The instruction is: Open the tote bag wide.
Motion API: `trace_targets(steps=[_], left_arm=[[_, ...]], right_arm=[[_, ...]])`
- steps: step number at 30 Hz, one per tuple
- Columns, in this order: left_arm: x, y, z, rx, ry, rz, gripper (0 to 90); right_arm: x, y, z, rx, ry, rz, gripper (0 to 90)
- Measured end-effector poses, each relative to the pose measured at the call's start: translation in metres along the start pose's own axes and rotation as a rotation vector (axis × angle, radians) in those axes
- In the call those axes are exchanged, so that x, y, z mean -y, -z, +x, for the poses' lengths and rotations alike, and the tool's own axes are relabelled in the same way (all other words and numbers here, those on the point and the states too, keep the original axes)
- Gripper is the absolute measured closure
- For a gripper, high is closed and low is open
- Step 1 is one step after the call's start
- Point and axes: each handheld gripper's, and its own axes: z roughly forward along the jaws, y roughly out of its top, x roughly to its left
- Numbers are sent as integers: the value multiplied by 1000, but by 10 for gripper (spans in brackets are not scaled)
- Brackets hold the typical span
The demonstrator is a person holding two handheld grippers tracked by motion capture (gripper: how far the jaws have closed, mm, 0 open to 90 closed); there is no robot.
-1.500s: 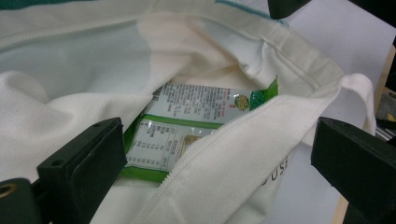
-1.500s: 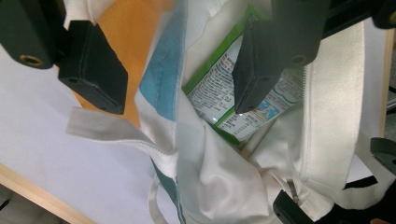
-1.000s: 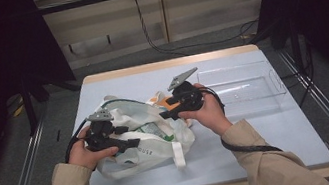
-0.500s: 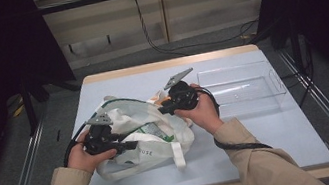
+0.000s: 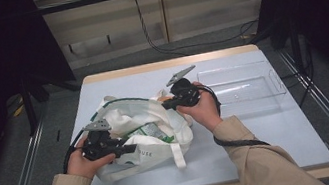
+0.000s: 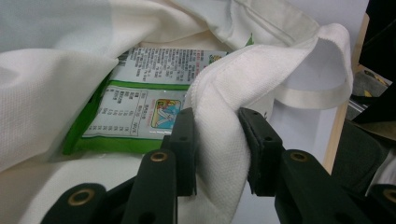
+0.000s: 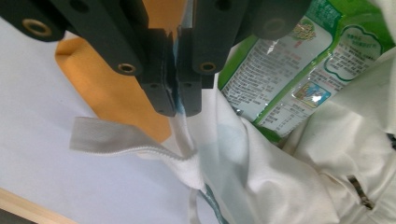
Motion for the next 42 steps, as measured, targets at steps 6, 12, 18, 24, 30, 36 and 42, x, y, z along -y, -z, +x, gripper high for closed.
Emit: trace_targets(steps=[6,12,18,24,30,36,42], left_arm=[[6,0,-1,9,6,-11,702],[11,1,-6,-3,4,-9,709],[18,1,-10,-8,1,-6,722],[24,0,-11,-8,11,7,737],[31,-1,-12,-10,16,18,750],[40,-2,-12,-7,26,16,762],[39,-2,-12,1,34,10,748]], right_arm=[[1,-1,-6,2,-25,0,859],[2,-3,-8,15,-32,4,866],[2,-4,-12,10,-40,12,870],[3,-5,-15,26,-54,12,869],[3,-6,-17,26,-64,20,870],[4,-6,-19,39,-72,13,870],[4,-5,-17,32,-68,4,870]])
